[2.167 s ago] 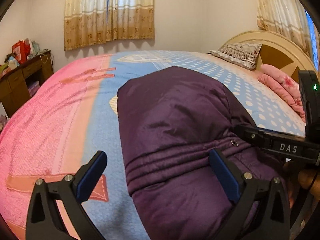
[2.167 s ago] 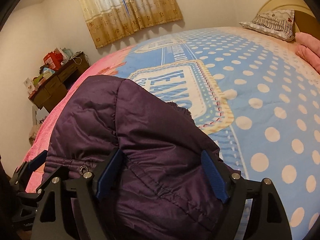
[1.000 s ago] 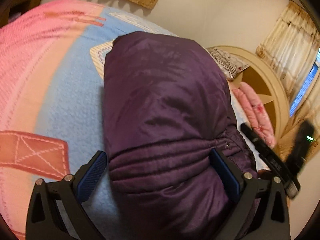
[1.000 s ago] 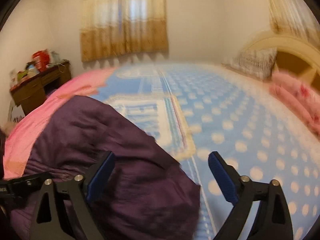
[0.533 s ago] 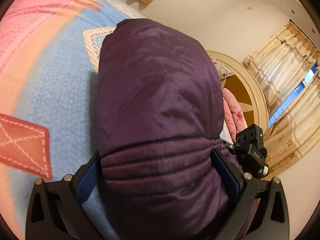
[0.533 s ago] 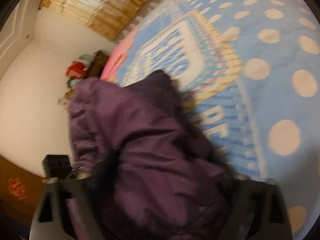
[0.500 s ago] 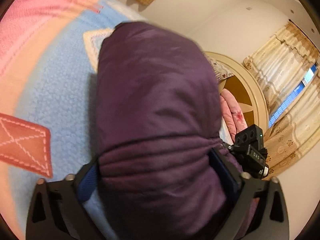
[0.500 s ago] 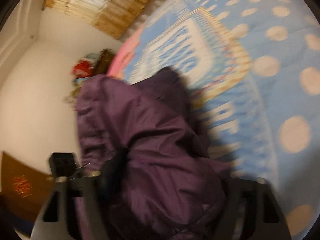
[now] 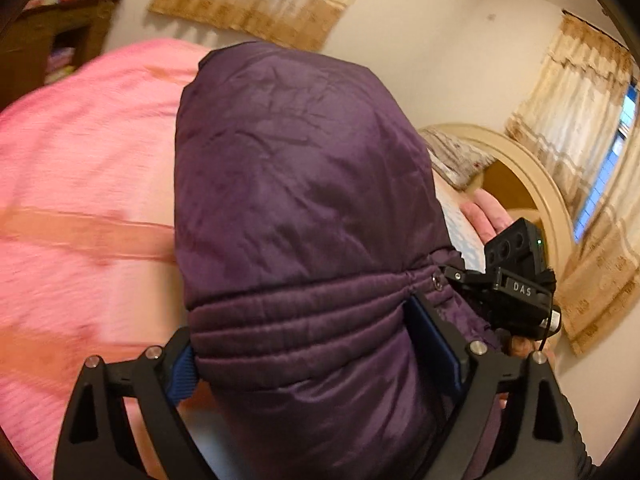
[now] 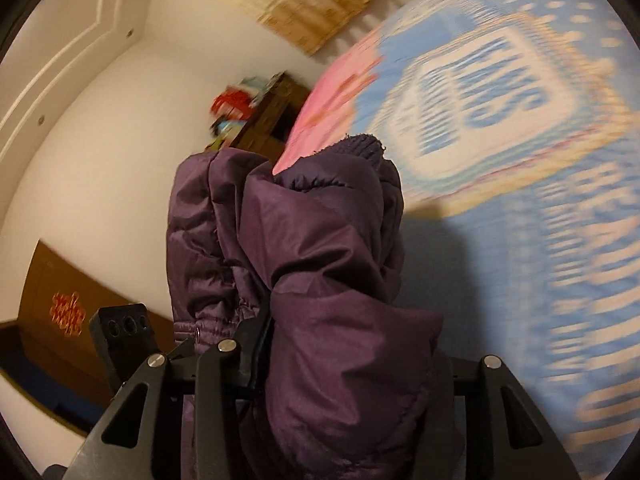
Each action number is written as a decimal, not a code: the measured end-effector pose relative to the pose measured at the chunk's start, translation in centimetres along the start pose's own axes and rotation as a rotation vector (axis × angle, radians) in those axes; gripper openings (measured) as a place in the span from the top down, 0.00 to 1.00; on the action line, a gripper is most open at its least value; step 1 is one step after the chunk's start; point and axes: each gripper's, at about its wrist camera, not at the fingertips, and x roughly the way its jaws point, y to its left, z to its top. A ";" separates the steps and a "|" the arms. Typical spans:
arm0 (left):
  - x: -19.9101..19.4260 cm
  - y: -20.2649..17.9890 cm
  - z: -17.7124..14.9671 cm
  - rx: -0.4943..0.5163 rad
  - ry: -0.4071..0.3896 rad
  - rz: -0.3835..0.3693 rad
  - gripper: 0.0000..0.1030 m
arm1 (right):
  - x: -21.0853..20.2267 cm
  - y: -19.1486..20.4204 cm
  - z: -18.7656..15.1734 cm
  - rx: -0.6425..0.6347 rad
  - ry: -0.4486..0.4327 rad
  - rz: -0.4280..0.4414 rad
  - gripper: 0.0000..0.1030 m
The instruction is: Fold large clothes
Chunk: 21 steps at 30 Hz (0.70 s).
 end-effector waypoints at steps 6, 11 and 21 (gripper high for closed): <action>-5.5 4.3 -0.8 -0.032 -0.060 0.144 0.09 | 7.6 5.4 -1.0 -0.059 0.088 0.076 0.57; -8.5 7.5 -1.1 -0.063 -0.100 0.232 0.09 | 13.9 9.8 -1.9 -0.094 0.162 0.122 0.57; -11.1 12.0 -2.7 -0.156 -0.132 0.293 0.09 | 22.2 15.2 -3.5 -0.152 0.270 0.138 0.57</action>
